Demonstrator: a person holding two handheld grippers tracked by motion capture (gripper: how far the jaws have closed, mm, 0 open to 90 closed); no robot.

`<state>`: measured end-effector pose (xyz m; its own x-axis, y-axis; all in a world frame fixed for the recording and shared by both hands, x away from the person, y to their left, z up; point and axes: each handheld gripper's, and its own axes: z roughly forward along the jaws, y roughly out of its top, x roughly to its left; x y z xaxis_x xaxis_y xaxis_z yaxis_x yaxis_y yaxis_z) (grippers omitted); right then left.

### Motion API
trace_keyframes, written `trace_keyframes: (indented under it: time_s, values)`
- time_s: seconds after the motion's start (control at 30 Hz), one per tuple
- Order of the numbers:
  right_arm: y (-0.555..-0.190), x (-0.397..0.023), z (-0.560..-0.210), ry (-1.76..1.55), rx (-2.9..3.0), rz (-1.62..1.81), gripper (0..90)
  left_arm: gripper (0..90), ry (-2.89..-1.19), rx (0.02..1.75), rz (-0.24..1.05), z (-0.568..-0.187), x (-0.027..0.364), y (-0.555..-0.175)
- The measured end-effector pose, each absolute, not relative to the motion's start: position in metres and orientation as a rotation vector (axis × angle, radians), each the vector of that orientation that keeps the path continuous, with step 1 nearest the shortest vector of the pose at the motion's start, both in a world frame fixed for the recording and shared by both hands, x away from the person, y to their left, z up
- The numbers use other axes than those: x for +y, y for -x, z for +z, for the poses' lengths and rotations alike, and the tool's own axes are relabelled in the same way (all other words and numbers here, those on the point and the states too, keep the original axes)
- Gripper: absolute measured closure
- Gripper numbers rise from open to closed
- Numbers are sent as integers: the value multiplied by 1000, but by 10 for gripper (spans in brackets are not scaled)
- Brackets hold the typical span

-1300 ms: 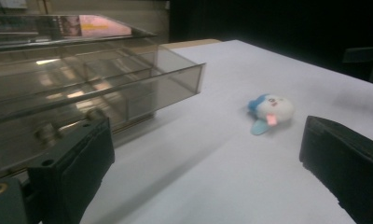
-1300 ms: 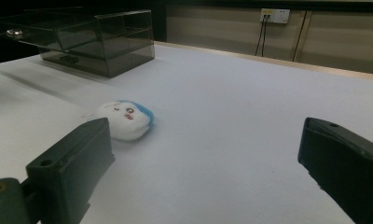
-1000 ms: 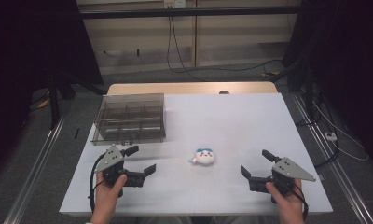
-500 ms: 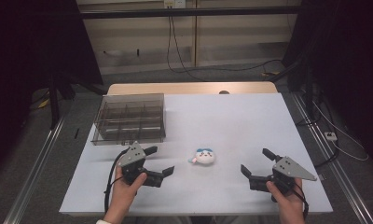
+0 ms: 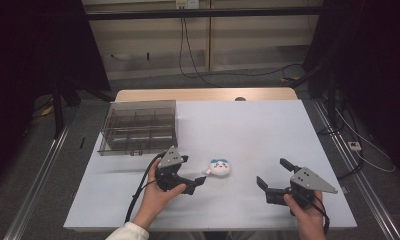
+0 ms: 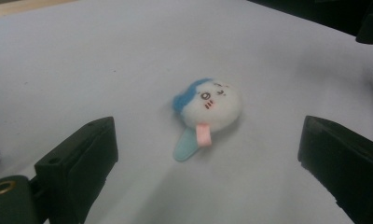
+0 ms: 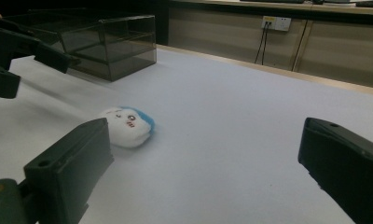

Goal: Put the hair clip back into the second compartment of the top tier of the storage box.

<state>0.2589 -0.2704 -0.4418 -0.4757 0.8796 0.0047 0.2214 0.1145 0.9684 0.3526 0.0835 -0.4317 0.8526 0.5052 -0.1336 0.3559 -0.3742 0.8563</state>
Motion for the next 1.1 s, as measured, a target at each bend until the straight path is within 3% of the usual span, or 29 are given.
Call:
trace_keyframes:
  time_s: [0.53, 1.1]
  values:
    - [-259, -270, -442, -1057, 1802, 1380, 20, 94, -2139, 612, 170, -448, 35, -386]
    - [-260, -272, -442, -1060, 1803, 1386, 24, 229, -2222, 609, 103, -461, 7, -392]
